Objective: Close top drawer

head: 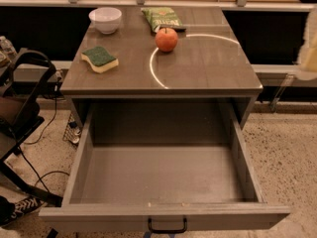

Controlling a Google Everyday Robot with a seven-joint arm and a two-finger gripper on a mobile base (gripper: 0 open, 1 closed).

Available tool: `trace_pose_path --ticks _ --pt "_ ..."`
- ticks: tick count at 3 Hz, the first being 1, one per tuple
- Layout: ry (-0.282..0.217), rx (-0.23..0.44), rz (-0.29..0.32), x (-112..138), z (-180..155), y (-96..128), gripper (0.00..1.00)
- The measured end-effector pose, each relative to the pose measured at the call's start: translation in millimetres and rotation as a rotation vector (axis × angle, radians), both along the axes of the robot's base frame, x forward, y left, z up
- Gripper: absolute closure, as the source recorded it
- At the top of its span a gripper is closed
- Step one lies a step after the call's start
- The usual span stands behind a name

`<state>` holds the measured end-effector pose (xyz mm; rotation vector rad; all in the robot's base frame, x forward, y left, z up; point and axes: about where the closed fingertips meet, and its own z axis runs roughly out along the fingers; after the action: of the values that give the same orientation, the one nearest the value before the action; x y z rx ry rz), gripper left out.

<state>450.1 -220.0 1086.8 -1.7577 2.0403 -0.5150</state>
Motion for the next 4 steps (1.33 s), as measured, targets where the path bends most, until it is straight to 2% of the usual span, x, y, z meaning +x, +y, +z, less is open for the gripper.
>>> trace_pose_path --ticks 1,2,3,4 --pt "-0.041 -0.099 0.043 -26 -1 -50 0.00" --pt "0.036 -0.144 0.000 -63 -47 -105 0.00" --pt "0.124 -0.149 -0.024 -130 -108 -144 0.00" --pt "0.189 -0.096 0.008 -176 -162 -148 0.00"
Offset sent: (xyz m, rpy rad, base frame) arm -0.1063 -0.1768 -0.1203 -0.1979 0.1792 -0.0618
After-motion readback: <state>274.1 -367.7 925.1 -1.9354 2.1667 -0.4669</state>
